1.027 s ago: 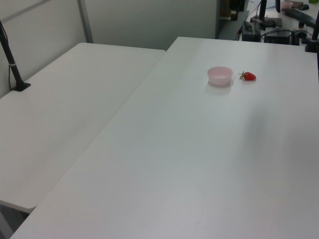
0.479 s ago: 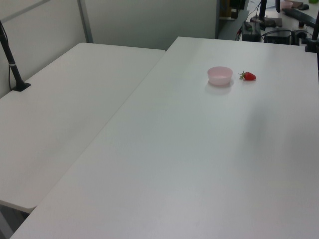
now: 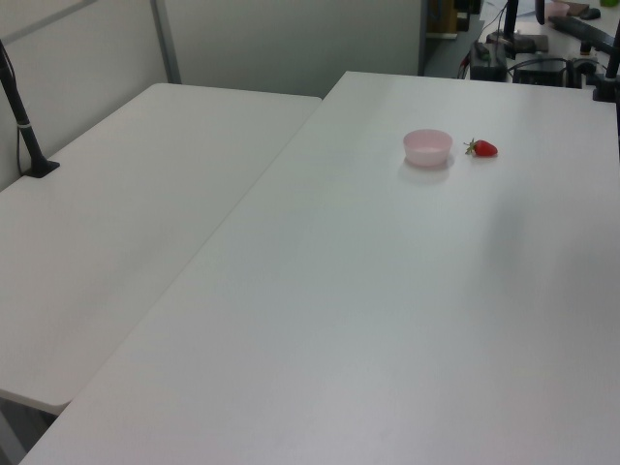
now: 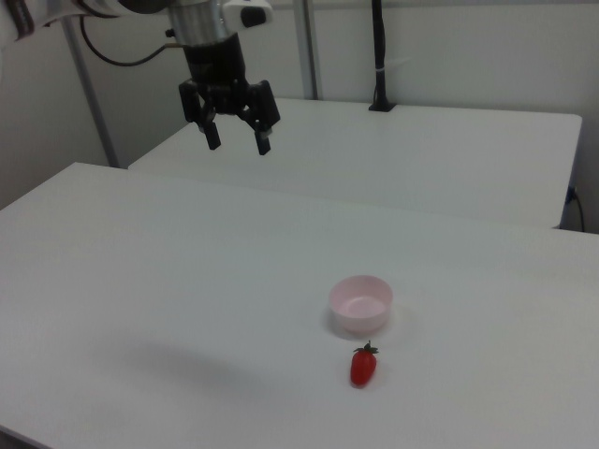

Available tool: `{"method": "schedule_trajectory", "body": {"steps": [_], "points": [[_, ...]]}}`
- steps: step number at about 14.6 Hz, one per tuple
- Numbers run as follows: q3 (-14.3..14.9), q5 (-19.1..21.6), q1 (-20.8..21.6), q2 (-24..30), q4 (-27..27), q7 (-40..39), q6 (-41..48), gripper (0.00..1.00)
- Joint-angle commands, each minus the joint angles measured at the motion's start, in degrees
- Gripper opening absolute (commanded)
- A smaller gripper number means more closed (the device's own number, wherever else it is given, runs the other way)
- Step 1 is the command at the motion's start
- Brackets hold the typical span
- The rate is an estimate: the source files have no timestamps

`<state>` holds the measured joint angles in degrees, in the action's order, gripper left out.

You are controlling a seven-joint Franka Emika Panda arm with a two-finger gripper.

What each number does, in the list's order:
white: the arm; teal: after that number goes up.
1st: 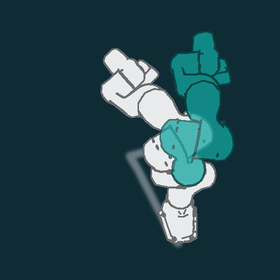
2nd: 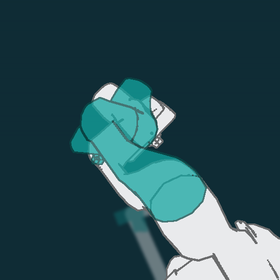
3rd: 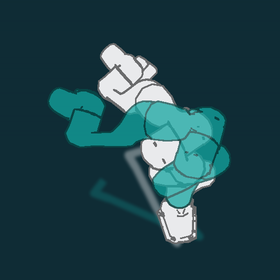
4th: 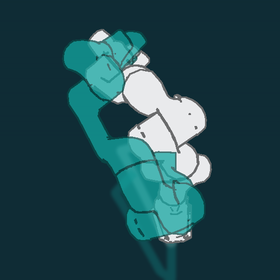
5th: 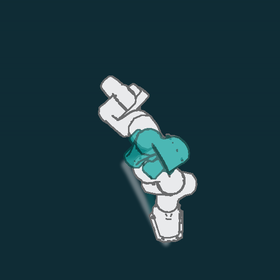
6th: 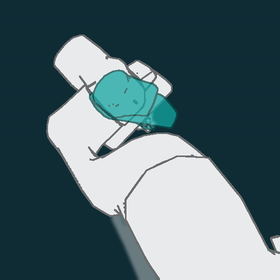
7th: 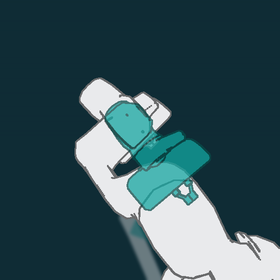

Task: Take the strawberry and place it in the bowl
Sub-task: 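Move the open gripper down toward the red strawberry beside the bowl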

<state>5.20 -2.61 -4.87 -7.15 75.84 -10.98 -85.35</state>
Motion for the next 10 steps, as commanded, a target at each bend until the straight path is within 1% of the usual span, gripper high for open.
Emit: {"method": "schedule_trajectory", "body": {"steps": [1,4,7,9,10], "points": [[0.07,-0.02,-3.91,0.56,1.24,-8.15,-1.31,1.00],[0.07,-0.02,-7.33,-0.75,2.91,-14.40,-2.36,1.00],[0.07,-0.11,-10.85,-3.30,5.89,-16.70,-8.32,1.00],[0.07,-0.63,-12.79,-3.57,9.48,-20.98,-11.05,1.00],[0.07,-0.90,-13.84,-3.66,12.55,-24.84,-13.33,1.00]]}}
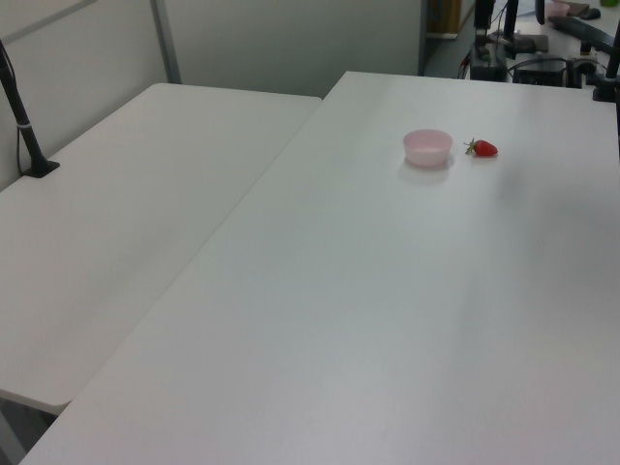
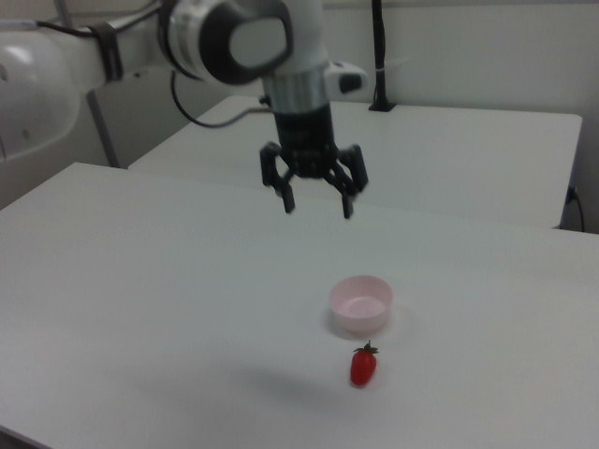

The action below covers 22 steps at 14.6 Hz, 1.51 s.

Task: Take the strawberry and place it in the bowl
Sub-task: 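Move the open gripper down toward the red strawberry beside the bowl, then lower the gripper over the strawberry and close on it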

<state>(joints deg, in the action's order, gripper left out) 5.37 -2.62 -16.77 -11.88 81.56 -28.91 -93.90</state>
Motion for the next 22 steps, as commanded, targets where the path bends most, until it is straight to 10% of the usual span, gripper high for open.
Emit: {"method": "schedule_trajectory", "body": {"steps": [1,8,22], "points": [[-0.01,-1.07,-2.65,1.07,8.94,-9.03,-5.93,1.00],[-0.10,-4.50,-6.08,-0.94,20.73,-12.92,-19.11,1.00],[-0.80,-4.15,-5.29,-12.19,23.29,0.26,-34.25,0.73]]}}
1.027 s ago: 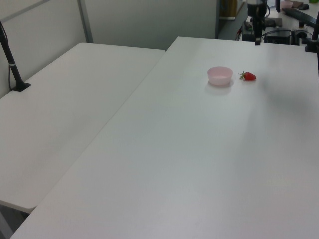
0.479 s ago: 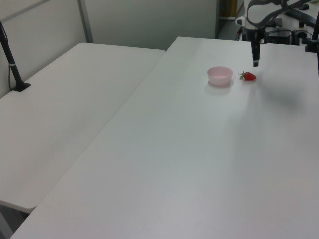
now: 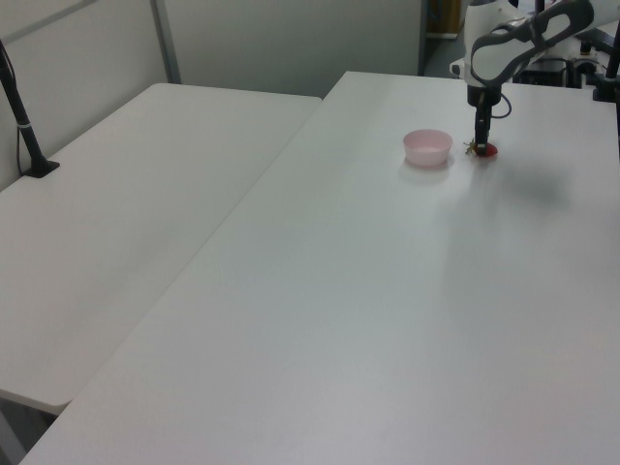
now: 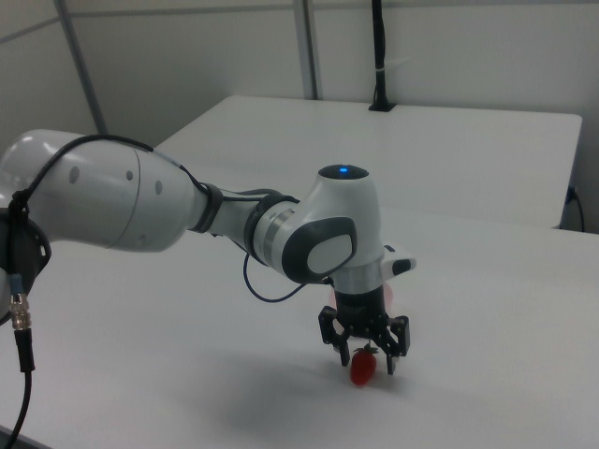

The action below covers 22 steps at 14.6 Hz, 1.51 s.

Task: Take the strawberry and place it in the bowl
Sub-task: 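Lower the gripper over the strawberry and close on it, then lift the strawberry and carry it over the pink bowl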

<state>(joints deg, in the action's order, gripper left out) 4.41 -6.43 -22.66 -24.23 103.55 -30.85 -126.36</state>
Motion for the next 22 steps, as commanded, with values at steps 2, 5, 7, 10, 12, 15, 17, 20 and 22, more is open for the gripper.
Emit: {"method": "schedule_trajectory", "body": {"steps": [2,5,7,10,12,15,17,20,22], "points": [[0.16,-0.34,0.78,0.23,1.22,2.20,-1.27,0.58],[0.07,-0.08,0.78,1.28,0.69,2.46,1.80,0.44],[0.07,0.01,0.87,2.16,-0.27,2.81,4.62,0.42],[-0.02,0.01,1.13,3.39,-4.48,6.32,9.71,0.42],[-0.11,0.27,2.35,3.13,-9.39,9.04,11.65,0.42],[-0.20,1.59,4.63,1.91,-12.85,12.83,10.52,0.43],[-0.20,2.47,6.57,-0.37,-13.99,18.42,2.13,0.43],[-0.20,2.29,8.51,-2.93,-13.90,22.41,-2.75,0.65],[-0.11,1.77,9.47,-2.41,-13.73,22.68,-1.97,1.00]]}}
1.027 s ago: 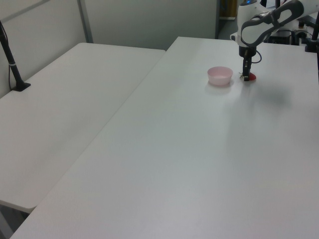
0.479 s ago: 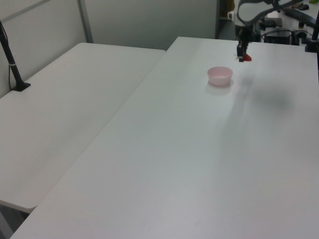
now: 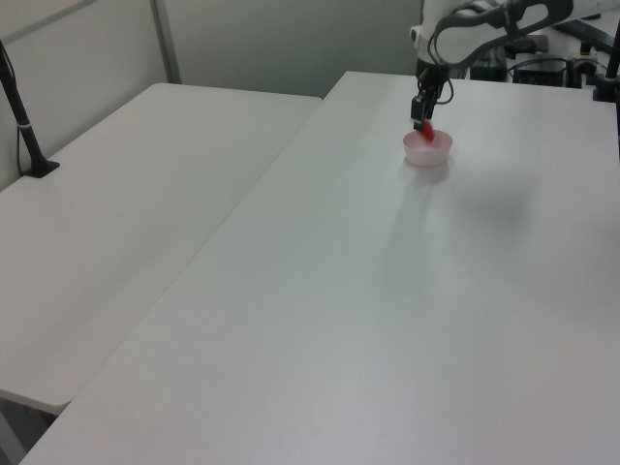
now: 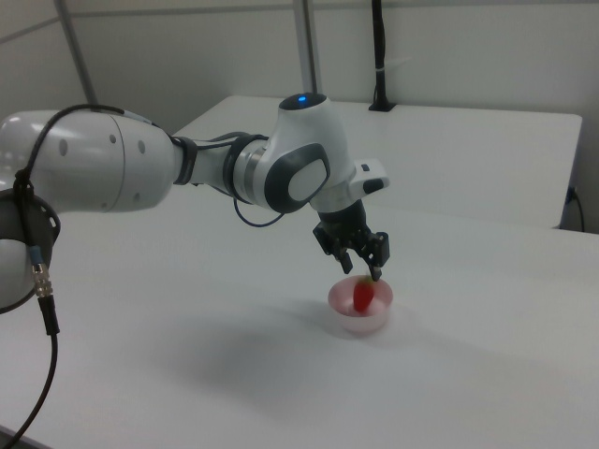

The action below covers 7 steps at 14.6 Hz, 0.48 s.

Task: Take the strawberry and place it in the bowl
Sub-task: 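Lift the strawberry and carry it over the pink bowl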

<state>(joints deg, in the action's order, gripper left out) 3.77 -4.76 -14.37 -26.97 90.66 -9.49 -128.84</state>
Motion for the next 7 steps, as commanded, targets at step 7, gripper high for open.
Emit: {"method": "schedule_trajectory", "body": {"steps": [7], "points": [[1.32,-1.21,17.23,12.09,-0.93,12.28,21.04,1.00]]}}
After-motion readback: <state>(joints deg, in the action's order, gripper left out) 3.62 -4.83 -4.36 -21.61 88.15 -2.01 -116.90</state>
